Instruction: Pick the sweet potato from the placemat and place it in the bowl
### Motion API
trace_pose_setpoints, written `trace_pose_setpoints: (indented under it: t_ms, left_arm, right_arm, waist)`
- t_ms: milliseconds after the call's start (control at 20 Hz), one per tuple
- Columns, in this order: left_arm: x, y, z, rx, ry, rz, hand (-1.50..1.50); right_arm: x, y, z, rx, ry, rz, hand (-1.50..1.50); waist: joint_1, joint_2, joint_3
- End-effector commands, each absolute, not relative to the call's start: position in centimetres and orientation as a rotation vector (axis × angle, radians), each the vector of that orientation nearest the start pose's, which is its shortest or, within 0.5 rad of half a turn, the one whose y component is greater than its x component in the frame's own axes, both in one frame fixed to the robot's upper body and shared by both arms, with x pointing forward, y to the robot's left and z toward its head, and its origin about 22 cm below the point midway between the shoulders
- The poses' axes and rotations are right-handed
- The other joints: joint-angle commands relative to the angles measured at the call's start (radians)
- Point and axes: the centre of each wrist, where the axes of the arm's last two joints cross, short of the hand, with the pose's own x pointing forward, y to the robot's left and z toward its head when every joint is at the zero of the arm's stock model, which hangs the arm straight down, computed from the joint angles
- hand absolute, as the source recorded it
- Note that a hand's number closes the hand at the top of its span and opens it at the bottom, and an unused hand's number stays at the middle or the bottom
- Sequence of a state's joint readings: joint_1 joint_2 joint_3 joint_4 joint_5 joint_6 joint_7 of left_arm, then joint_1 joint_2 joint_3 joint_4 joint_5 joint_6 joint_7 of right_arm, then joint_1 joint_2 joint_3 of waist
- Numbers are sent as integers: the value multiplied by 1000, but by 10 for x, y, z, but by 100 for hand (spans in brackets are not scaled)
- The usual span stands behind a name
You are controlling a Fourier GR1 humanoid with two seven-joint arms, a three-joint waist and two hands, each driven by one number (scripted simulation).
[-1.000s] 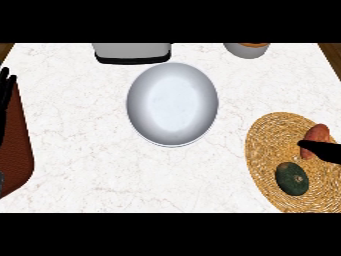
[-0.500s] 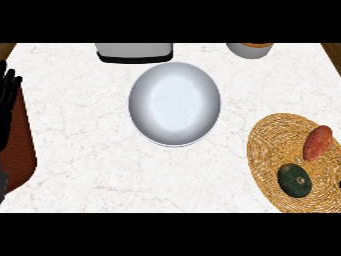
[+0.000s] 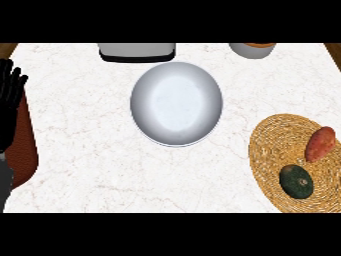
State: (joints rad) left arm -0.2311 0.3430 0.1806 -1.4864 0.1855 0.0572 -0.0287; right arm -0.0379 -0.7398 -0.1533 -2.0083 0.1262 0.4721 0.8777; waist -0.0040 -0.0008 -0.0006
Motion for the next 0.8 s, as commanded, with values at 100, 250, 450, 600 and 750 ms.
trace_pose_setpoints:
  t_ms: [100, 250, 450, 600, 750]
  left_arm:
    - [288, 323, 80, 233, -1811, 27, 0]
    - [303, 327, 78, 240, -1779, 26, 0]
    - [291, 312, 88, 233, -1780, 38, 0]
    - [299, 346, 67, 242, -1773, 59, 0]
    - [315, 328, 70, 253, -1788, 24, 0]
  right_arm:
    - [244, -347, 166, -801, -842, 763, -150]
    - [252, -346, 154, -794, -825, 763, -150]
    - [232, -346, 129, -770, -832, 737, -150]
    - [240, -362, 125, -801, -809, 725, -150]
    - [255, -367, 99, -781, -781, 742, -150]
  waist:
    - [10, 2, 1]
    - [7, 3, 1]
    - [3, 0, 1]
    - [1, 1, 0]
    - [3, 3, 1]
